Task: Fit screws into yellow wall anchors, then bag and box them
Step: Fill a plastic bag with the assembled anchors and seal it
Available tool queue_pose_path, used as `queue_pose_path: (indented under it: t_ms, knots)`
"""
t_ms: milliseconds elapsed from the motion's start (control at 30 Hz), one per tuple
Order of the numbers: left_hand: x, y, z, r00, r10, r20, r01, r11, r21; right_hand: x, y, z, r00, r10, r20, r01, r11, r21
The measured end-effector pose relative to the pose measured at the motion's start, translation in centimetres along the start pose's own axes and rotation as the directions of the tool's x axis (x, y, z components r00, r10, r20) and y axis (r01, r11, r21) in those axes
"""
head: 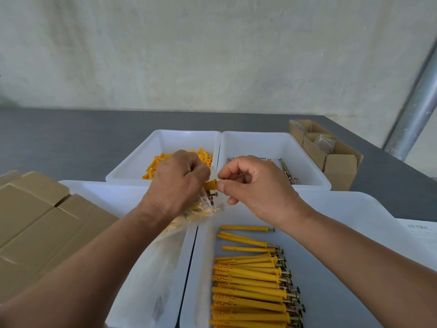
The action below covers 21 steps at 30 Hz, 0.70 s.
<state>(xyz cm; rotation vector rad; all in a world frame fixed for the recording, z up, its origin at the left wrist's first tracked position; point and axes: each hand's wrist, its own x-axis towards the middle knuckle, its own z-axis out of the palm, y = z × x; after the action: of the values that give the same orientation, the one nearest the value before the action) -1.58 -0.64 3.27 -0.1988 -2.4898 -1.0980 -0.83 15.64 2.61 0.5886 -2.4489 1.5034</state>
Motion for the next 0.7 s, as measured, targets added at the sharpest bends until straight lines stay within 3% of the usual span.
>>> queue_pose_path:
  t_ms: [433, 700]
  knots:
    - [0.14, -0.04, -0.03, 0.99, 0.044, -0.132, -0.049, 0.998, -0.032, -0.38, -0.19, 0.16, 0.991, -0.039, 0.127, 0.04, 0.999, -0.011]
    - [0.17, -0.17, 0.11, 0.986, 0.039, -0.162, -0.053, 0.995, -0.083, -0.34, -0.35, 0.24, 0.978, -0.206, 0.009, 0.203, 0.952, -0.229]
